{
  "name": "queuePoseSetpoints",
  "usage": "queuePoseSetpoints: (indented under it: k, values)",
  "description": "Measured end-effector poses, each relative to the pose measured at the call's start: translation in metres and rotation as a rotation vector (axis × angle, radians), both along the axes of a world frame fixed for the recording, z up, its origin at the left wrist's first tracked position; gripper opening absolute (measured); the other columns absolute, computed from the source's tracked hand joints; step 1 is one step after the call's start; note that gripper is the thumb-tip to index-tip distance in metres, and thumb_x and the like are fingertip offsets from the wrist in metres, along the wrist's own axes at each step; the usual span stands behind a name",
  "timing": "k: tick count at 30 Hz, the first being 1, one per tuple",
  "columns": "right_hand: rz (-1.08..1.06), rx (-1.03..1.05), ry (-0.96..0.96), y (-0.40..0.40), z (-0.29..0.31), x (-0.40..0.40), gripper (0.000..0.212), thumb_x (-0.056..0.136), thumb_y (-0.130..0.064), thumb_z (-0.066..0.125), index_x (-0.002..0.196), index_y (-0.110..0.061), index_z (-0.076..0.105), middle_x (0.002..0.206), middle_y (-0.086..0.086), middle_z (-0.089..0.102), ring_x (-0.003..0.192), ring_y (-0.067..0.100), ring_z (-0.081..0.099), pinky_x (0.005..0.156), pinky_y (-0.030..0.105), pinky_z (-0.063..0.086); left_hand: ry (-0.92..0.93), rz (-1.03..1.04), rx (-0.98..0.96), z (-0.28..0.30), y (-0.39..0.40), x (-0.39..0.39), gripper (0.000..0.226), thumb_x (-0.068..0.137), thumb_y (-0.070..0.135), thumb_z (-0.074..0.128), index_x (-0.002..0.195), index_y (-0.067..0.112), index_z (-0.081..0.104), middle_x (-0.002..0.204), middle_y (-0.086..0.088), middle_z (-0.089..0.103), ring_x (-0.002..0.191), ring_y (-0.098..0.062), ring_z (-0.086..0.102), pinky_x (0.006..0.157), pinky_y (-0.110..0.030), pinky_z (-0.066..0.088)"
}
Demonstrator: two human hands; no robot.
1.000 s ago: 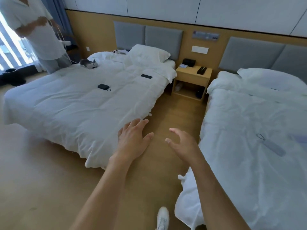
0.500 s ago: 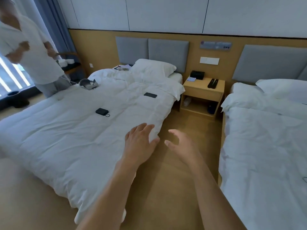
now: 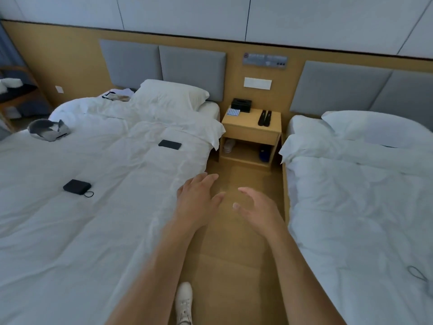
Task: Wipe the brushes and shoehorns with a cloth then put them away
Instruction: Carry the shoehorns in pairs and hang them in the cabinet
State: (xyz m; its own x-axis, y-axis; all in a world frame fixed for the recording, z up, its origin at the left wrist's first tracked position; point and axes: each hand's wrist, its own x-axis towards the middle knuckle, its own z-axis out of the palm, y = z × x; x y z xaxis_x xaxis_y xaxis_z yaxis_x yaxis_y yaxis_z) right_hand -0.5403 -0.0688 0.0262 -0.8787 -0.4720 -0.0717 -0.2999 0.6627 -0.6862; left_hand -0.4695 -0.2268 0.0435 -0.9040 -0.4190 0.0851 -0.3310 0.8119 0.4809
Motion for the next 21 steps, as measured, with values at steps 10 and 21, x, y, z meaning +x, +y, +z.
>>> queuePoseSetpoints:
  k: [10,21]
  values:
    - [-0.188,0.003,0.014,-0.084,0.029,-0.163,0.053,0.096,-0.037,0.062,0.146,-0.031,0.045,0.151,-0.006,0.046,0.139,0.014,0.042,0.114,0.036,0.039,0.025,-0.221,0.049,0.017,-0.097,-0.200,0.055,0.096,0.048,0.052,0.146,0.031,0.038,0.155,0.003,0.035,0.142,-0.021,0.034,0.116,-0.047,0.029]
    - [-0.376,-0.015,-0.008,-0.110,0.018,-0.312,0.051,0.096,-0.038,0.061,0.144,-0.033,0.046,0.151,-0.009,0.046,0.138,0.012,0.044,0.110,0.031,0.038,-0.017,-0.404,0.147,0.003,-0.128,-0.383,0.054,0.094,0.045,0.056,0.144,0.031,0.041,0.151,0.004,0.041,0.139,-0.020,0.038,0.113,-0.052,0.034]
